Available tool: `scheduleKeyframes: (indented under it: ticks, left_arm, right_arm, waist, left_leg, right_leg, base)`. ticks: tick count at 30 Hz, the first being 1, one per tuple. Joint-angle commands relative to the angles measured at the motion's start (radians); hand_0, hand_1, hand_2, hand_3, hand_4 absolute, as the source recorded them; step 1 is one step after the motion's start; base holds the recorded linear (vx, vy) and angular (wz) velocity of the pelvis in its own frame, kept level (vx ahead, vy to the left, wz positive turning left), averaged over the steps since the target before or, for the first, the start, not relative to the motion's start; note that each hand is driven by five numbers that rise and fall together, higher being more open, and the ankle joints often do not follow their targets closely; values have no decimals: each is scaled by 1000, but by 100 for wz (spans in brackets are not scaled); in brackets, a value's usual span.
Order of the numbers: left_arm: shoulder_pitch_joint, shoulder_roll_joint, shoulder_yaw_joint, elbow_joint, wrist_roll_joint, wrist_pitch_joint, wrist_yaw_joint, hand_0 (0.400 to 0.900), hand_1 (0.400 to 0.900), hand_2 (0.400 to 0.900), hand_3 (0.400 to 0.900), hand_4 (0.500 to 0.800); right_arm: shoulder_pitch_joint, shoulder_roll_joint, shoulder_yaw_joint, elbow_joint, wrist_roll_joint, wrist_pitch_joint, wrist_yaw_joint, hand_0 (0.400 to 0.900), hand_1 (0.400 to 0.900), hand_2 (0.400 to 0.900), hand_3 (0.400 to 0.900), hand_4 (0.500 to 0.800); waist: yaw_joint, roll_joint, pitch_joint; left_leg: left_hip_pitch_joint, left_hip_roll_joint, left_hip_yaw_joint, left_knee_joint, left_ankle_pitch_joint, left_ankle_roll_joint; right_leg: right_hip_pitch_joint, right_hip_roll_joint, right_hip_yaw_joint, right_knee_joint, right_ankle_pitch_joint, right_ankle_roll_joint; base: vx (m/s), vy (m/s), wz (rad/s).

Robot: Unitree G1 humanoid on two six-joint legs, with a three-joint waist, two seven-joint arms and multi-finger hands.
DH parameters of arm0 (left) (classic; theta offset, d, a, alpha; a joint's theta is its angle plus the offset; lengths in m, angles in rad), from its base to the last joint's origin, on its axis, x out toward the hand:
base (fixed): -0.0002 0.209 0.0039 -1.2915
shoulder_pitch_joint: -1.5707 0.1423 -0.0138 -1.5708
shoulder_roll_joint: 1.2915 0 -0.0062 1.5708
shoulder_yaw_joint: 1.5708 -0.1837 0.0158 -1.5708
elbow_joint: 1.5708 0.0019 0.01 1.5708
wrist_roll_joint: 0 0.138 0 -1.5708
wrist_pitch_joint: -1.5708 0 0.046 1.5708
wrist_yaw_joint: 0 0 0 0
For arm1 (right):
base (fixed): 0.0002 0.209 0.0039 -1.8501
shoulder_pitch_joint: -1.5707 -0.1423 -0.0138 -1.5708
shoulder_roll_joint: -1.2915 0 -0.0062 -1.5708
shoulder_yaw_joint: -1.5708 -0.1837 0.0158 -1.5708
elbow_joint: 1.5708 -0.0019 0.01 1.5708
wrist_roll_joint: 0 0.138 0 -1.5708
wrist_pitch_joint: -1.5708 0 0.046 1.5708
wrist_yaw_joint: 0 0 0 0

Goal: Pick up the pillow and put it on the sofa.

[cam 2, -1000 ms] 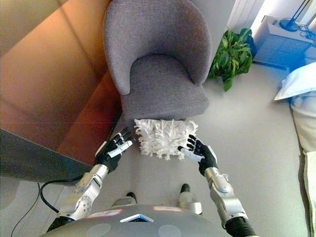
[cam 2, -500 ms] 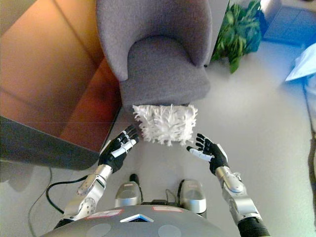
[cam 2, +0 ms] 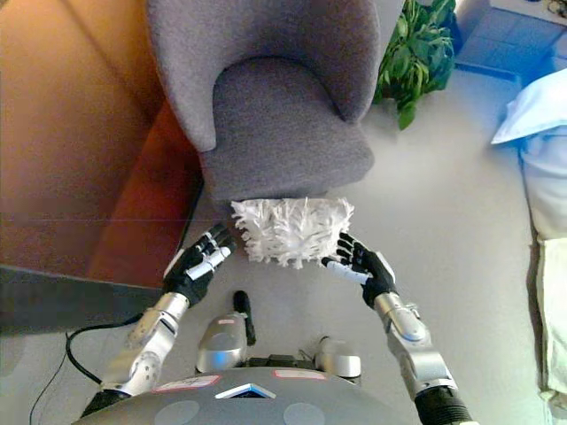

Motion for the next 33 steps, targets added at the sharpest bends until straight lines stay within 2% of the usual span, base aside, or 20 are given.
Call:
scheduleKeyframes:
  ticks: [1, 3, 4, 6, 7, 9, 11, 12, 15, 17, 19, 21, 22, 25, 29, 33]
  left_arm:
    - [26, 38, 15, -105, 21, -43, -42, 900, 900, 900, 900, 800]
    - [9, 49, 8, -104, 22, -34, -26, 900, 900, 900, 900, 800]
    - [1, 53, 10, -105, 18, -27, -21, 900, 900, 900, 900, 800]
    - [-15, 64, 15, -115, 1, -1, -29, 900, 900, 900, 900, 800]
    - [-18, 69, 12, -123, 7, 6, -37, 900, 900, 900, 900, 800]
    - [-26, 74, 6, -118, 14, 18, -43, 900, 900, 900, 900, 800]
    - [-28, 77, 5, -112, 17, 28, -40, 900, 900, 900, 900, 800]
    - [-27, 81, 3, -104, 19, 28, -43, 900, 900, 900, 900, 800]
    - [-10, 94, 2, -102, 14, 19, -65, 900, 900, 900, 900, 800]
    - [4, 102, 4, -111, 8, 12, -68, 900, 900, 900, 900, 800]
    - [11, 107, 6, -114, 5, 6, -61, 900, 900, 900, 900, 800]
    - [7, 109, 0, -113, 1, 1, -48, 900, 900, 900, 900, 800]
    - [6, 107, 3, -117, -3, 3, -44, 900, 900, 900, 900, 800]
    - [26, 103, 26, -141, -20, 7, -49, 900, 900, 900, 900, 800]
    - [10, 112, 39, -155, -57, 2, -43, 900, 900, 900, 900, 800]
    - [-45, 127, 30, -146, -88, -54, -36, 900, 900, 900, 900, 800]
  right_arm:
    - [-24, 0, 4, -76, -34, -63, -64, 900, 900, 900, 900, 800]
    - [-44, -3, 24, -57, -104, -74, -104, 900, 900, 900, 900, 800]
    - [-54, -7, 29, -52, -127, -73, -122, 900, 900, 900, 900, 800]
    - [-66, -26, 31, -61, -148, -63, -157, 900, 900, 900, 900, 800]
    - [-64, -32, 31, -66, -169, -73, -174, 900, 900, 900, 900, 800]
    - [-63, -47, 26, -57, -246, -104, -190, 900, 900, 900, 900, 800]
    - [-63, -63, 26, -51, -311, -121, -208, 900, 900, 900, 900, 800]
    - [-64, -81, 25, -54, -340, -121, -223, 900, 900, 900, 900, 800]
    - [-62, -112, 16, -76, -395, -99, -254, 900, 900, 900, 900, 800]
    - [-71, -121, 20, -81, -445, -81, -272, 900, 900, 900, 900, 800]
    - [-89, -143, 22, -65, -496, -70, -289, 900, 900, 900, 900, 800]
    - [-115, -156, 27, -56, -539, -40, -301, 900, 900, 900, 900, 800]
    - [-133, -171, 27, -57, -568, -22, -305, 900, 900, 900, 900, 800]
    - [-150, -211, 14, -68, -659, -5, -303, 900, 900, 900, 900, 800]
    - [-196, -265, 28, -72, -739, 8, -321, 900, 900, 900, 900, 800]
    - [-289, -299, 63, -39, -744, 9, -334, 900, 900, 900, 900, 800]
  waist:
    - [11, 15, -116]
    - [7, 30, -113]
    - [9, 44, -112]
    - [2, 50, -102]
    - [-3, 51, -95]
    - [-14, 54, -80]
    - [-24, 51, -70]
    - [-36, 40, -64]
    - [-58, 11, -60]
    - [-65, 7, -52]
    - [-52, 13, -52]
    - [-49, 16, -52]
    - [-45, 13, -50]
    - [-36, 12, -42]
    - [-33, 22, -5]
    - [-26, 36, 72]
  left_leg:
    - [-25, -72, -18, -94, -69, 84]
    - [17, -83, -26, -128, -78, 91]
    - [12, -64, -15, -126, -60, 88]
    - [25, -69, -39, -122, -61, 81]
    - [36, -70, -51, -116, -66, 78]
    - [57, -64, -64, -111, -73, 68]
    - [74, -59, -70, -104, -84, 57]
    - [91, -55, -74, -97, -97, 44]
    - [111, -44, -98, -70, -138, 12]
    - [120, -22, -109, -50, -165, 4]
    - [109, 22, -99, -26, -154, -15]
    - [90, 54, -109, 4, -147, -30]
    - [80, 84, -106, 32, -142, -44]
    - [56, 135, -107, 89, -141, -65]
    - [-16, 181, -118, 192, -159, -77]
    - [-123, 198, -171, 278, -178, -83]
  right_leg:
    - [-59, -30, -4, 455, 193, 129]
    - [-174, -60, -15, 540, 177, 118]
    - [-194, -44, -39, 513, 177, 91]
    - [-213, -15, -64, 417, 145, 75]
    - [-222, -17, -73, 373, 148, 68]
    - [-238, -55, -84, 316, 183, 63]
    - [-255, -96, -81, 268, 230, 70]
    - [-271, -136, -60, 191, 286, 84]
    - [-276, -206, -3, -49, 401, 124]
    - [-290, -236, 26, -73, 464, 144]
    - [-250, -229, -29, -112, 388, 137]
    - [-229, -207, -42, -121, 343, 126]
    - [-220, -195, -48, -125, 319, 124]
    - [-212, -176, -70, -120, 280, 116]
    - [-257, -169, -76, -57, 236, 92]
    - [-395, -213, -51, 48, 225, 87]
  base:
    - [251, 280, 9]
    - [159, 167, 4]
    - [121, 13, 10]
    - [158, -75, 31]
    - [177, -122, 46]
    - [181, -116, 42]
    - [216, -152, 41]
    - [296, -265, 55]
    - [309, -338, 56]
    - [273, -288, 41]
    - [201, -218, 21]
    - [174, -204, 32]
    - [165, -189, 39]
    - [157, -161, 41]
    - [11, -85, 44]
    - [-153, -41, 31]
